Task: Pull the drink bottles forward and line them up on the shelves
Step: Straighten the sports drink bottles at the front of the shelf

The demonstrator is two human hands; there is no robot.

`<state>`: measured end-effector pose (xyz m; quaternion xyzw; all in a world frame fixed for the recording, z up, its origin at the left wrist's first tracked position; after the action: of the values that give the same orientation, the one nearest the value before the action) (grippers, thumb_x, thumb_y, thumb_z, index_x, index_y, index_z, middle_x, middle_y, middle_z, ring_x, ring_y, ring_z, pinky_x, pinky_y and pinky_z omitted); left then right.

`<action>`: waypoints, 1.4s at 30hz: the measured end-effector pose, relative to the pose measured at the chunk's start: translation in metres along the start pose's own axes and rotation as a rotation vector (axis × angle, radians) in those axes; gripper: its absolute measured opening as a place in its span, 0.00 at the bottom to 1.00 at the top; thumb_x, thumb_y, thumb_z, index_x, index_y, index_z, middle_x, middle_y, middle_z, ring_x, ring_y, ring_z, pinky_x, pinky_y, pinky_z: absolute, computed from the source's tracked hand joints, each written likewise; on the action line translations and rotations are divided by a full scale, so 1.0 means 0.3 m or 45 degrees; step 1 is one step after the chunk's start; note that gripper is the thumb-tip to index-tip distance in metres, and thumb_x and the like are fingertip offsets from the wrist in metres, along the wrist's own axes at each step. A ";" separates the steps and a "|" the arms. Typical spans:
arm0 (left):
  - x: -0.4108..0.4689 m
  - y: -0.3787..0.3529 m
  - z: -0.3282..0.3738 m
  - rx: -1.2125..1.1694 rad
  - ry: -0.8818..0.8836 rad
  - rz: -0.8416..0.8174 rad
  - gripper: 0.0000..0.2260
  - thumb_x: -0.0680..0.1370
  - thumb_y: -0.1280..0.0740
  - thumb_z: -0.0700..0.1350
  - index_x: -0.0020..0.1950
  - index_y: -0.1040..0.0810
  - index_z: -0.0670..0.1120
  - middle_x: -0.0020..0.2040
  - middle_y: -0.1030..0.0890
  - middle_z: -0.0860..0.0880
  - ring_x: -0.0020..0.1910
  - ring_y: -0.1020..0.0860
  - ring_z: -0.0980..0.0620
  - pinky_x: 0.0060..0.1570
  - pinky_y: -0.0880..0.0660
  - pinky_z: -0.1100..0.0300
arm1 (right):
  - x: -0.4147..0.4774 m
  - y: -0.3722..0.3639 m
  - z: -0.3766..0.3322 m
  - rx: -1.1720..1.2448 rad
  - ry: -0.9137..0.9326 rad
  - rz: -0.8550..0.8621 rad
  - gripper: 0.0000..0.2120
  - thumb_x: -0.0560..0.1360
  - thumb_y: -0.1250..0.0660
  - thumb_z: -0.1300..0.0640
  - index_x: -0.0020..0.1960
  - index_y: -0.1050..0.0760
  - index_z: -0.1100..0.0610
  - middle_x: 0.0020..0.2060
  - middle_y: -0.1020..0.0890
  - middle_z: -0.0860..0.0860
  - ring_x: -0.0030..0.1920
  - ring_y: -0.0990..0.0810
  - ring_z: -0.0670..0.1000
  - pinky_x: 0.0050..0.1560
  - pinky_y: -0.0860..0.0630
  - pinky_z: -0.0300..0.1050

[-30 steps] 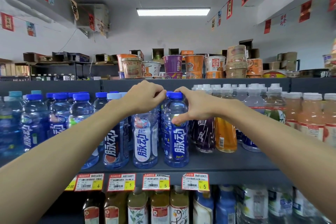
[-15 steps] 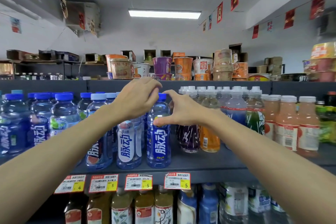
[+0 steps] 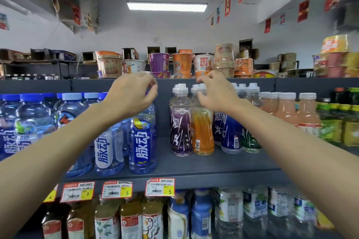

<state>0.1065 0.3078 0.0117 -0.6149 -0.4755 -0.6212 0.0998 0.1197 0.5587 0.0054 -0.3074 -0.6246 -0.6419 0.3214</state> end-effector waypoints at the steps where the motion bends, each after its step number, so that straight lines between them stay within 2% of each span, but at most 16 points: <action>1: 0.010 -0.006 0.034 0.015 -0.038 -0.011 0.11 0.80 0.38 0.49 0.53 0.18 0.46 0.49 0.17 0.49 0.47 0.21 0.47 0.46 0.29 0.54 | -0.005 -0.015 0.015 -0.012 0.014 -0.019 0.25 0.76 0.33 0.49 0.72 0.30 0.52 0.64 0.27 0.54 0.64 0.29 0.54 0.50 0.30 0.45; 4: 0.042 -0.047 0.133 0.027 -0.108 -0.071 0.12 0.79 0.36 0.50 0.58 0.19 0.47 0.54 0.18 0.48 0.53 0.21 0.46 0.52 0.26 0.51 | -0.022 -0.047 0.040 -0.001 0.040 -0.037 0.29 0.76 0.34 0.47 0.75 0.34 0.51 0.63 0.26 0.56 0.63 0.28 0.56 0.48 0.29 0.47; 6: 0.069 -0.097 0.183 0.009 -0.075 -0.167 0.15 0.78 0.35 0.50 0.64 0.22 0.47 0.60 0.21 0.48 0.58 0.23 0.47 0.54 0.26 0.51 | -0.028 -0.060 0.048 -0.002 0.017 -0.032 0.32 0.76 0.34 0.45 0.77 0.37 0.53 0.63 0.25 0.57 0.64 0.28 0.58 0.51 0.27 0.50; 9: 0.113 -0.185 0.222 0.019 0.048 -0.377 0.26 0.76 0.32 0.51 0.72 0.30 0.46 0.68 0.27 0.45 0.65 0.27 0.46 0.56 0.26 0.51 | -0.030 -0.070 0.051 -0.012 -0.022 -0.025 0.35 0.76 0.34 0.38 0.76 0.39 0.53 0.64 0.25 0.57 0.64 0.27 0.58 0.55 0.25 0.53; 11: 0.135 -0.239 0.219 0.101 0.138 -0.510 0.34 0.74 0.29 0.52 0.77 0.38 0.45 0.71 0.31 0.42 0.69 0.30 0.42 0.60 0.27 0.48 | -0.027 -0.071 0.047 -0.026 0.000 -0.046 0.37 0.74 0.33 0.35 0.75 0.39 0.54 0.63 0.25 0.57 0.63 0.26 0.58 0.55 0.25 0.53; 14: 0.157 -0.302 0.198 0.008 0.278 -0.676 0.44 0.73 0.26 0.54 0.81 0.48 0.47 0.73 0.36 0.39 0.69 0.30 0.38 0.63 0.27 0.45 | -0.021 -0.076 0.041 -0.030 0.015 -0.151 0.42 0.71 0.28 0.35 0.74 0.42 0.56 0.62 0.24 0.59 0.61 0.24 0.60 0.53 0.24 0.53; 16: 0.166 -0.330 0.189 -0.195 0.335 -0.721 0.46 0.72 0.24 0.53 0.80 0.50 0.49 0.70 0.32 0.38 0.62 0.25 0.39 0.58 0.24 0.47 | -0.020 -0.086 0.033 0.049 -0.020 -0.232 0.45 0.71 0.26 0.39 0.76 0.46 0.56 0.63 0.25 0.60 0.60 0.23 0.61 0.54 0.24 0.54; 18: 0.166 -0.345 0.182 -0.351 0.353 -0.722 0.46 0.71 0.23 0.50 0.79 0.49 0.51 0.57 0.24 0.41 0.52 0.21 0.44 0.49 0.24 0.53 | -0.022 -0.093 0.029 0.110 -0.063 -0.257 0.46 0.72 0.25 0.42 0.77 0.48 0.55 0.63 0.26 0.61 0.60 0.22 0.63 0.55 0.23 0.54; 20: 0.158 -0.349 0.177 -0.413 0.354 -0.721 0.47 0.70 0.20 0.49 0.78 0.49 0.52 0.47 0.24 0.47 0.46 0.21 0.47 0.45 0.26 0.55 | -0.025 -0.093 0.031 0.151 -0.091 -0.264 0.46 0.72 0.24 0.43 0.77 0.48 0.54 0.64 0.27 0.62 0.60 0.23 0.63 0.56 0.23 0.55; 24: 0.153 -0.337 0.168 -0.344 0.324 -0.685 0.49 0.67 0.18 0.53 0.77 0.47 0.52 0.49 0.28 0.48 0.49 0.25 0.46 0.47 0.29 0.54 | -0.026 -0.069 0.045 0.282 -0.141 -0.312 0.45 0.71 0.23 0.45 0.77 0.47 0.53 0.64 0.27 0.61 0.59 0.23 0.62 0.58 0.23 0.58; 28: 0.157 -0.306 0.164 -0.345 0.310 -0.690 0.50 0.65 0.17 0.54 0.76 0.45 0.49 0.44 0.26 0.50 0.50 0.23 0.46 0.48 0.28 0.54 | -0.029 -0.040 0.062 0.308 -0.160 -0.316 0.46 0.70 0.22 0.44 0.77 0.45 0.53 0.60 0.23 0.60 0.51 0.22 0.57 0.47 0.27 0.49; 30: 0.159 -0.296 0.166 -0.335 0.292 -0.698 0.51 0.65 0.18 0.54 0.77 0.46 0.48 0.46 0.26 0.49 0.52 0.23 0.44 0.49 0.28 0.53 | -0.033 -0.029 0.067 0.292 -0.167 -0.321 0.46 0.69 0.22 0.44 0.77 0.45 0.53 0.56 0.21 0.59 0.49 0.22 0.56 0.45 0.30 0.48; 34: 0.160 -0.284 0.176 -0.327 0.259 -0.714 0.51 0.66 0.18 0.55 0.78 0.46 0.46 0.50 0.27 0.46 0.50 0.27 0.46 0.48 0.30 0.53 | -0.050 -0.003 0.069 0.284 -0.192 -0.320 0.46 0.70 0.22 0.44 0.77 0.44 0.54 0.51 0.21 0.58 0.44 0.22 0.53 0.43 0.28 0.48; 40: 0.165 -0.279 0.189 -0.317 0.159 -0.664 0.48 0.66 0.20 0.58 0.76 0.43 0.43 0.42 0.30 0.51 0.48 0.27 0.45 0.45 0.30 0.53 | -0.070 0.022 0.076 0.188 -0.212 -0.292 0.46 0.70 0.22 0.44 0.77 0.45 0.54 0.57 0.23 0.58 0.47 0.21 0.54 0.46 0.25 0.49; 42: 0.161 -0.281 0.191 -0.314 0.130 -0.643 0.47 0.67 0.20 0.60 0.75 0.42 0.43 0.43 0.30 0.50 0.49 0.27 0.44 0.46 0.31 0.53 | -0.077 0.025 0.078 0.169 -0.215 -0.275 0.46 0.70 0.22 0.44 0.77 0.45 0.54 0.59 0.24 0.58 0.50 0.21 0.55 0.51 0.22 0.52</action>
<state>0.0743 0.4154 0.0018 -0.4523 -0.5287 -0.7098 -0.1100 0.1395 0.5825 -0.0077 -0.2696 -0.7199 -0.6019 0.2163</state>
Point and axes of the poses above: each hand's wrist, its own x-axis towards the middle knuckle, its own y-axis out of the back of the hand, z = x × y, the point moved 4 cm from there along x, towards the middle knuckle
